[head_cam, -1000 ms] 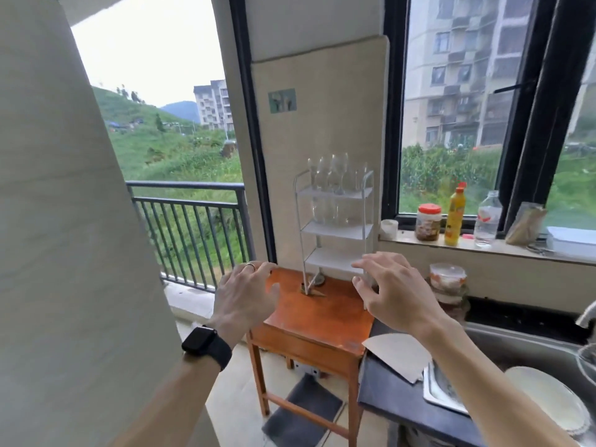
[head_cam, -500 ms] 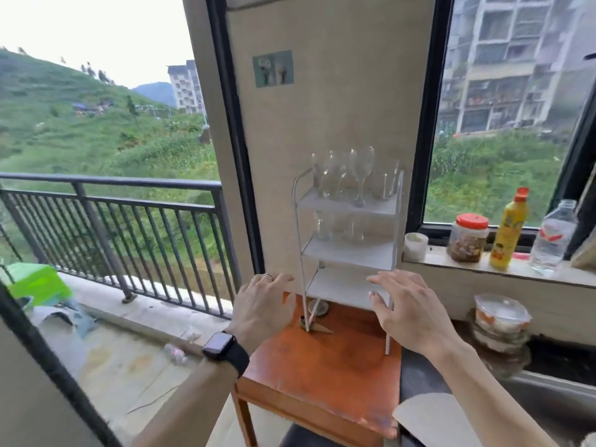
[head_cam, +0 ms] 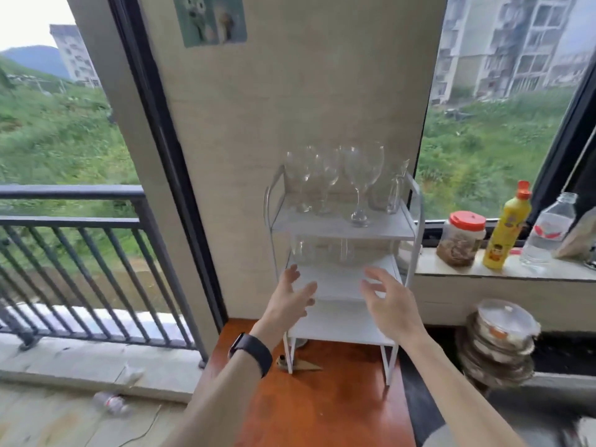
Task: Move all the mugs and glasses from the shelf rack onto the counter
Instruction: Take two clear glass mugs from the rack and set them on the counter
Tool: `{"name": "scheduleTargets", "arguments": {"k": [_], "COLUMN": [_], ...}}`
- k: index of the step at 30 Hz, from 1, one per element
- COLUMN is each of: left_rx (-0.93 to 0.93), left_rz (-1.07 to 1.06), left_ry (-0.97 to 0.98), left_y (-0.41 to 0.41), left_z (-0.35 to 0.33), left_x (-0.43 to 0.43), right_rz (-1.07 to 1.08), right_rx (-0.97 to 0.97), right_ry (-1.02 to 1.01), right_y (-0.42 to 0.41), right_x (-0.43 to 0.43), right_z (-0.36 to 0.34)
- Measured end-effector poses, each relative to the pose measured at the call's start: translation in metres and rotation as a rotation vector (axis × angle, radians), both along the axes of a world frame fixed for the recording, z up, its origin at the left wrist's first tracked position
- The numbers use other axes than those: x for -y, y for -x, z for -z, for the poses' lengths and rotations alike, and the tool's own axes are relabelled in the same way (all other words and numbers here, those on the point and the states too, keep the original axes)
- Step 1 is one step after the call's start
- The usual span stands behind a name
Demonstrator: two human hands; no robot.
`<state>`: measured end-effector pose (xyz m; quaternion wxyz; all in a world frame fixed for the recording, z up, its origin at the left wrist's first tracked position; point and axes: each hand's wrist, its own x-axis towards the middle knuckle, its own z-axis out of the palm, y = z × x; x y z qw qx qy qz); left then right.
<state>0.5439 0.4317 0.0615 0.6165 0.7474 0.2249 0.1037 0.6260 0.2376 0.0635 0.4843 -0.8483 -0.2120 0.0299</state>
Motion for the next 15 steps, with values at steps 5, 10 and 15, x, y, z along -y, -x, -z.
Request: {"name": "scheduleTargets", "arguments": {"k": [5, 10, 15], "left_rx": [0.031, 0.070, 0.122], "left_rz": [-0.077, -0.260, -0.263], "left_ry": [0.085, -0.003, 0.027], "left_y": [-0.040, -0.068, -0.085], "left_z": [0.014, 0.020, 0.021], "left_x": [-0.015, -0.020, -0.021], "right_rz": [0.029, 0.059, -0.008], "right_rx": [-0.143, -0.117, -0.218], "right_ry": [-0.109, -0.052, -0.281], "right_y": [-0.040, -0.071, -0.082], "right_x": [-0.042, -0.078, -0.093], "right_z": [0.009, 0.016, 0.019]}}
